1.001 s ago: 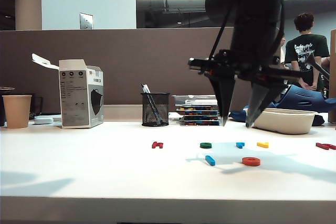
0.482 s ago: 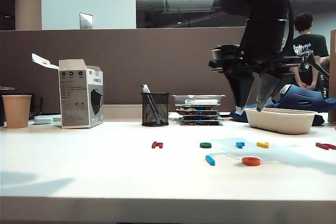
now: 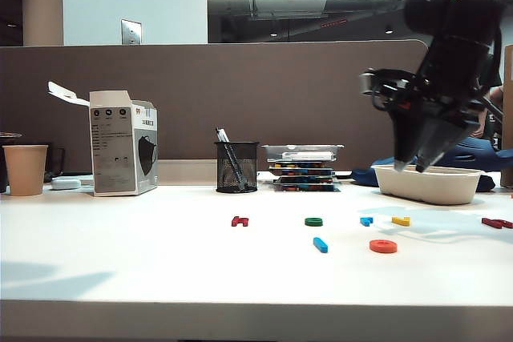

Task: Select the appropriate letters from the row of letter magnets placed on the table to arrange into the word "love".

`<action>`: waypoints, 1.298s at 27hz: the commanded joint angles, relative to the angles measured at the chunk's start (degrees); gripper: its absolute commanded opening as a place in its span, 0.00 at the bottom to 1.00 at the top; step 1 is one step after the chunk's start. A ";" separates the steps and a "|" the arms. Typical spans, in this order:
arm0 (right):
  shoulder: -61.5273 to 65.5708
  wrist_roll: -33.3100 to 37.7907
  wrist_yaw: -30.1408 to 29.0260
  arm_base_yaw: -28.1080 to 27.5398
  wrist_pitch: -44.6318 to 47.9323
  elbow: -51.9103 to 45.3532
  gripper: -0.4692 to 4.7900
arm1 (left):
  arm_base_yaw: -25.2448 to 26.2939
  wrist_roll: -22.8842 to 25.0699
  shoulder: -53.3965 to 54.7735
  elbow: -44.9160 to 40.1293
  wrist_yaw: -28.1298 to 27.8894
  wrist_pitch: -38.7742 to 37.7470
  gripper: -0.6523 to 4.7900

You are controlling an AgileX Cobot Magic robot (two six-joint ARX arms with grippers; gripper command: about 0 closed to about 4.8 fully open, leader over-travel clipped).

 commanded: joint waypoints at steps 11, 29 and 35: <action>5.75 -7.08 -5.66 -0.33 -0.17 0.20 0.47 | -0.09 0.26 -0.11 0.24 -0.22 0.33 0.11; 6.67 -7.21 -7.17 -0.20 4.26 0.22 0.47 | -0.09 0.26 -0.11 0.24 -0.22 0.33 0.11; 6.75 -7.21 -7.37 -0.13 5.01 0.22 0.47 | -0.09 0.26 -0.11 0.24 -0.22 0.33 0.11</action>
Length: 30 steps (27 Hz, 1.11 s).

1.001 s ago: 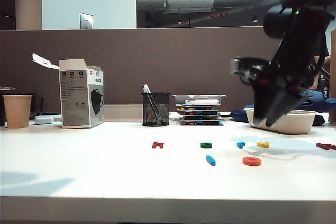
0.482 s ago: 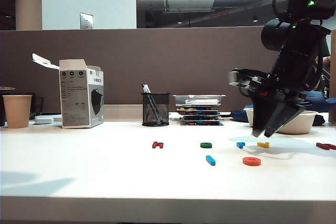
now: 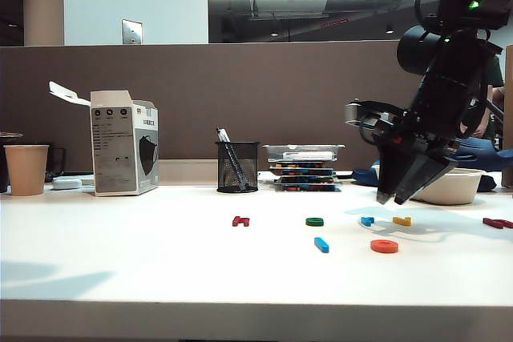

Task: Select the appropriate letters from the row of letter magnets placed on the table to arrange into the word "love".

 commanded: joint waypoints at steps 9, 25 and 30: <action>2.16 -0.20 -0.48 0.07 0.33 0.13 0.47 | -0.09 0.26 -0.11 0.24 -0.24 0.37 0.11; 2.73 -0.15 4.07 0.02 -2.97 -0.09 0.46 | -0.09 0.26 -0.11 0.24 -0.24 0.37 0.11; 2.73 0.09 4.68 0.02 -3.02 -0.09 0.34 | -0.09 0.26 -0.11 0.24 -0.24 0.35 0.11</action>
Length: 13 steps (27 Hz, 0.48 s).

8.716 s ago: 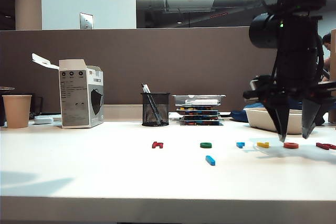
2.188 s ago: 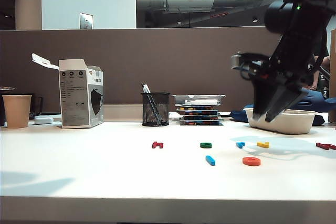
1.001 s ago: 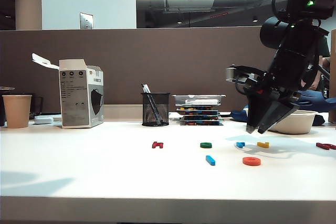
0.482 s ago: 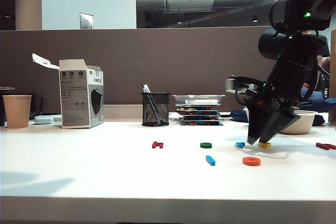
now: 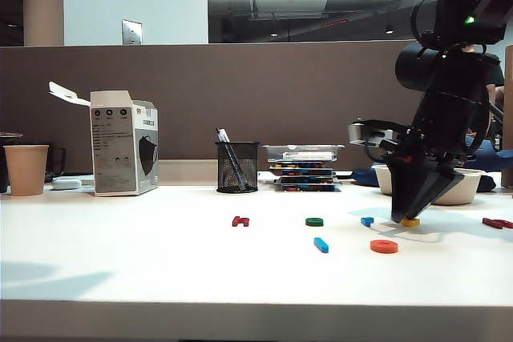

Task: Select the appropriate letters from the row of letter magnets placed on the table to arrange into the word "love".

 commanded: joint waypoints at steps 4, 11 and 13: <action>0.22 0.13 2.67 0.04 -1.49 -0.13 0.27 | -0.09 0.26 -0.11 0.24 -0.22 0.35 0.11; 0.22 0.13 2.69 0.07 -1.40 -0.11 0.16 | -0.09 0.26 -0.11 0.24 -0.22 0.35 0.11; 0.22 0.13 2.75 0.07 -1.27 -0.11 0.16 | -0.09 0.26 -0.11 0.24 -0.22 0.35 0.11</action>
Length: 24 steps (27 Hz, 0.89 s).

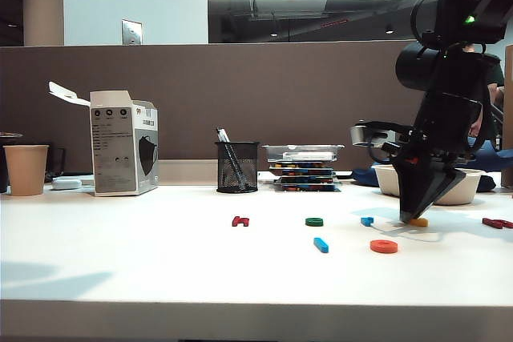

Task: Select the appropriate letters from the row of letter magnets placed on the table to arrange into the word "love".

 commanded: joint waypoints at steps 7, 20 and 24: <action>0.22 0.07 1.77 0.09 -0.57 -0.20 0.16 | -0.09 0.26 -0.11 0.24 -0.22 0.35 0.11; -1.09 0.07 1.14 0.09 -1.51 0.22 0.17 | -0.09 0.26 -0.11 0.24 -0.22 0.35 0.11; -3.19 0.13 1.09 0.09 -1.66 0.20 0.17 | -0.09 0.26 -0.11 0.24 -0.22 0.35 0.11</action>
